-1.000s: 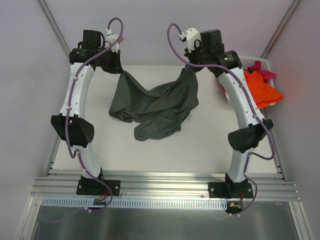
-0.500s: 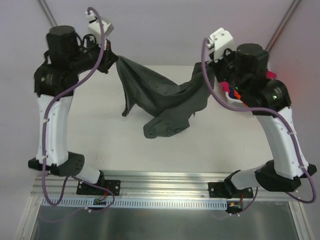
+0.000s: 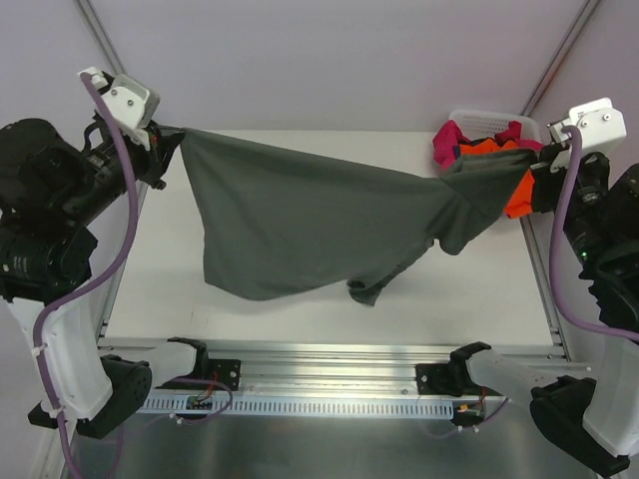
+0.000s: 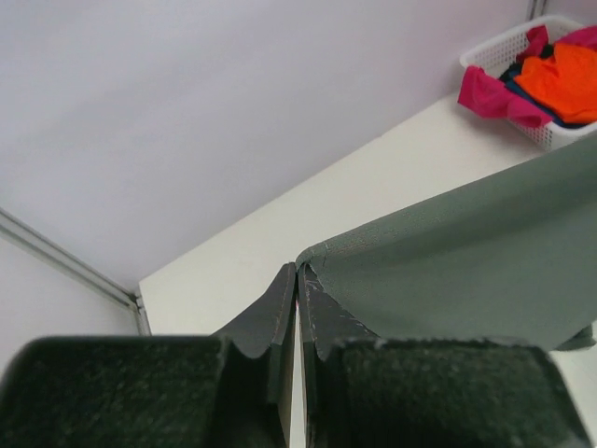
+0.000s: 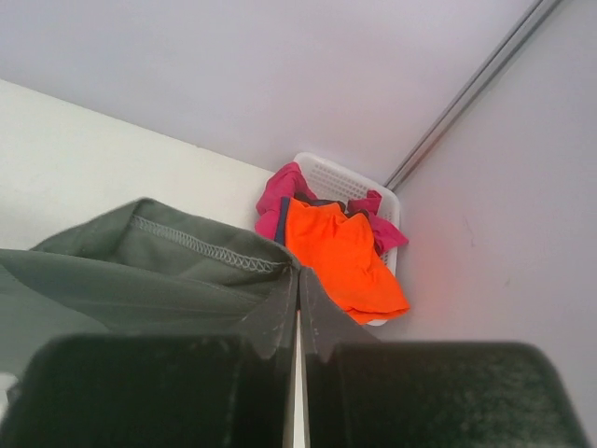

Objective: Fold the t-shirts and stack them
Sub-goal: Flatten out the tshirt

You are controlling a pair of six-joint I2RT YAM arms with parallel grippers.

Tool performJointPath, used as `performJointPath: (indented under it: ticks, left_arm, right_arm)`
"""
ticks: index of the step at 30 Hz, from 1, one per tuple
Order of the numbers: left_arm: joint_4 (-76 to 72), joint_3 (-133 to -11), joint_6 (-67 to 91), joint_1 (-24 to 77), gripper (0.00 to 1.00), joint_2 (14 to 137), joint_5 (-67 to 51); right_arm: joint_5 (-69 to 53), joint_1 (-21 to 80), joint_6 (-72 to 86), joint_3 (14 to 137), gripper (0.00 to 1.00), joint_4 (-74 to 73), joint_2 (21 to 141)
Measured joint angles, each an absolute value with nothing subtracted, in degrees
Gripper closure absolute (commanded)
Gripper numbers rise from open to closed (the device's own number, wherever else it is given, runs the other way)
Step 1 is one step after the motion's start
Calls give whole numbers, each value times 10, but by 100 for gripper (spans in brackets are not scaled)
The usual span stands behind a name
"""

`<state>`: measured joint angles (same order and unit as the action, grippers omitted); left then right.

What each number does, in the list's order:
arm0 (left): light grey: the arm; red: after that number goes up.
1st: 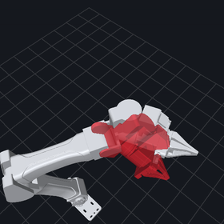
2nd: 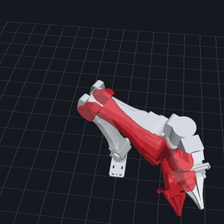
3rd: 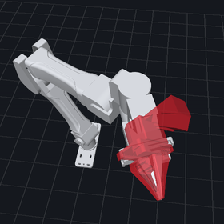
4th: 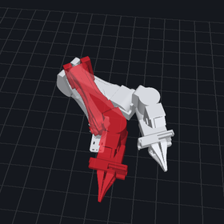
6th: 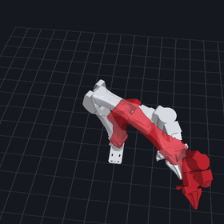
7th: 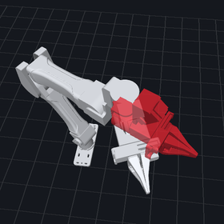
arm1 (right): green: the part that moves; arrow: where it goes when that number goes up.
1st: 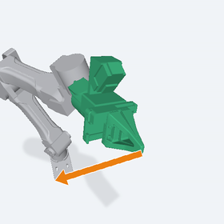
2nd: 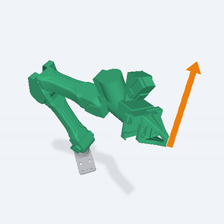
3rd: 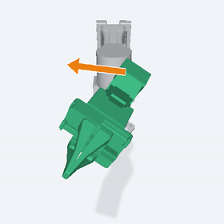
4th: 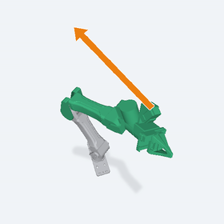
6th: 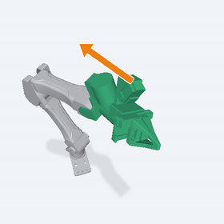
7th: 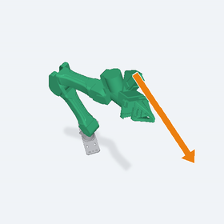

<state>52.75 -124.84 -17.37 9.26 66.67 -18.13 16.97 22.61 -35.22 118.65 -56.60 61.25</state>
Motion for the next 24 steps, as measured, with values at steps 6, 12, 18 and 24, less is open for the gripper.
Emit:
performJointPath:
  ticks: [6,12,18,24]
  left_arm:
    - [531,-1235,-172,93,100,737,-195]
    - [524,-1267,-171,93,100,876,-209]
    - [502,-1242,-181,93,100,967,-209]
    - [476,-1191,-193,93,100,1004,-203]
  right_arm:
    - [156,217,-352,1190,99,-552,640]
    - [139,216,-366,1218,99,-498,781]
    - [127,216,-385,1234,99,-462,956]
    - [130,215,-390,1262,100,-458,1082]
